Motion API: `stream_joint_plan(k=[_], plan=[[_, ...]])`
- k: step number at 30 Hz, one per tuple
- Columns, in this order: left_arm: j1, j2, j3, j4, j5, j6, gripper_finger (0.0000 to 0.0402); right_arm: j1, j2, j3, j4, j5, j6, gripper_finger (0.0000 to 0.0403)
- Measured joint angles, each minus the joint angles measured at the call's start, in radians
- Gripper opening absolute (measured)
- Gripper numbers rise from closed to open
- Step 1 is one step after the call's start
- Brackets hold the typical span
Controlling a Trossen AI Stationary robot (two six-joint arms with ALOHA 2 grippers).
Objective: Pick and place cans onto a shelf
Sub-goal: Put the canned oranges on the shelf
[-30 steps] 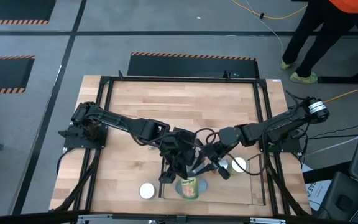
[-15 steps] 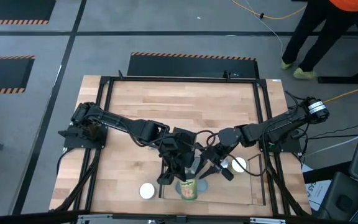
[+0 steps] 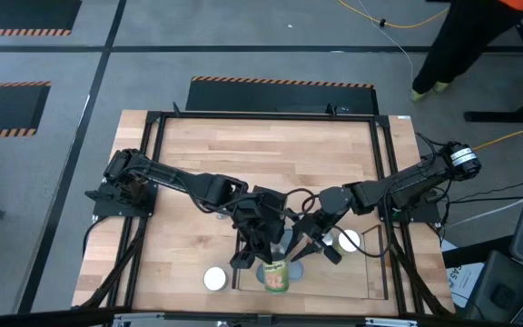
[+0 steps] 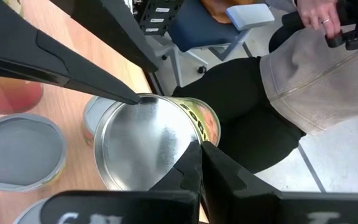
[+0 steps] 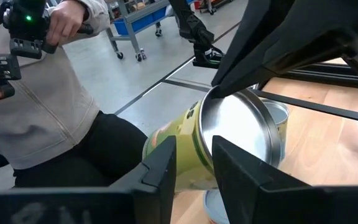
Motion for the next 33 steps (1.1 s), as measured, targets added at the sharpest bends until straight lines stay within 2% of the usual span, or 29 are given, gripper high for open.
stream_joint_plan(k=[19,22,25,27,33], plan=[[-0.001,-0.001,0.0,-0.001,-0.002,0.038,0.0,0.004,0.0,-0.002,-0.081,-0.03,-0.099,0.0107],[-0.011,-0.001,0.0,-0.001,-0.009,0.038,0.0,0.004,-0.012,-0.002,-0.132,-0.097,-0.067,0.0106],[-0.029,-0.002,0.0,0.014,-0.032,0.053,0.0,0.005,-0.052,-0.002,-0.202,-0.182,0.007,0.0098],[-0.043,-0.002,0.0,0.048,-0.069,0.053,0.0,0.009,-0.092,-0.002,-0.264,-0.202,0.047,0.0091],[-0.082,-0.002,0.0,0.185,-0.178,0.053,0.0,0.05,-0.267,-0.002,-0.483,-0.136,0.068,0.0065]])
